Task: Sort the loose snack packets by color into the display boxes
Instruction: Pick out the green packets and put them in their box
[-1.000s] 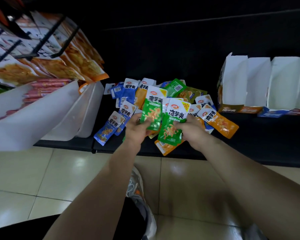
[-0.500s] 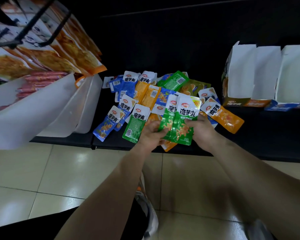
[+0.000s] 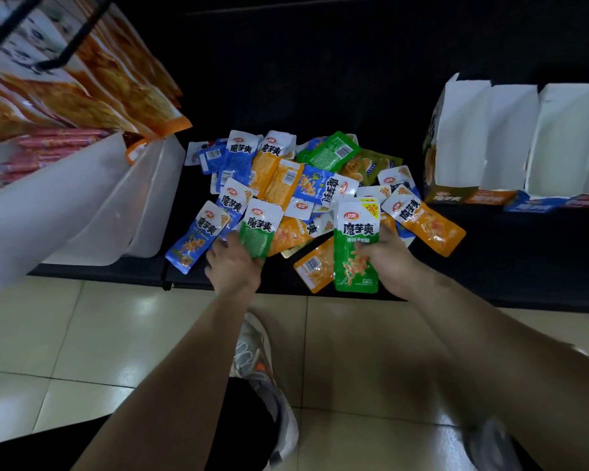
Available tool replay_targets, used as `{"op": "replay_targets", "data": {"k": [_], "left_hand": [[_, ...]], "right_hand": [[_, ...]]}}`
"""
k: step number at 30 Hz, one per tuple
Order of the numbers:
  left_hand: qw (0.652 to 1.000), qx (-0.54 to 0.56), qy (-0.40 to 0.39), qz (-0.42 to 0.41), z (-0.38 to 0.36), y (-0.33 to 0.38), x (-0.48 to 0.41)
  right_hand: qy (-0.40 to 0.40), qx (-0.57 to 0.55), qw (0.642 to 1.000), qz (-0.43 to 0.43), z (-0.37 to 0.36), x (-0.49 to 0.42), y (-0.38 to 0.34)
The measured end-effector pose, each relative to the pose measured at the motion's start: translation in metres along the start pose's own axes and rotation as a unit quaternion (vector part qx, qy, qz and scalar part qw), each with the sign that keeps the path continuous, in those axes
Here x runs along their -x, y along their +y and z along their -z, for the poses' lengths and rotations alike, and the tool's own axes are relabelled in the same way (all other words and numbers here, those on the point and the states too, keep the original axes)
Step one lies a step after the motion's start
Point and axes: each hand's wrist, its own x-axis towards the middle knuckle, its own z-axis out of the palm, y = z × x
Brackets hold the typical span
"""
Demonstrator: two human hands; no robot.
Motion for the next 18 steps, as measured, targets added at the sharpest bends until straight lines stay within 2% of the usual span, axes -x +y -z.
{"op": "replay_targets", "data": {"k": [4, 9, 14, 18], "left_hand": [[0.992, 0.111, 0.030, -0.054, 0.006, 0.008, 0.009], [0.988, 0.017, -0.082, -0.127, -0.005, 0.025, 0.033], [0.993, 0.040, -0.063, -0.096, -0.019, 0.036, 0.034], [0.971, 0.194, -0.126, -0.066, -0.017, 0.040, 0.027]], "right_hand": [[0.009, 0.020, 1.000, 0.009, 0.003, 0.002, 0.001], [0.053, 0.057, 0.997, 0.025, -0.004, 0.012, -0.004], [0.043, 0.067, 0.997, 0.003, -0.002, 0.026, -0.008], [0.036, 0.061, 0.997, -0.009, -0.001, 0.033, -0.009]]}}
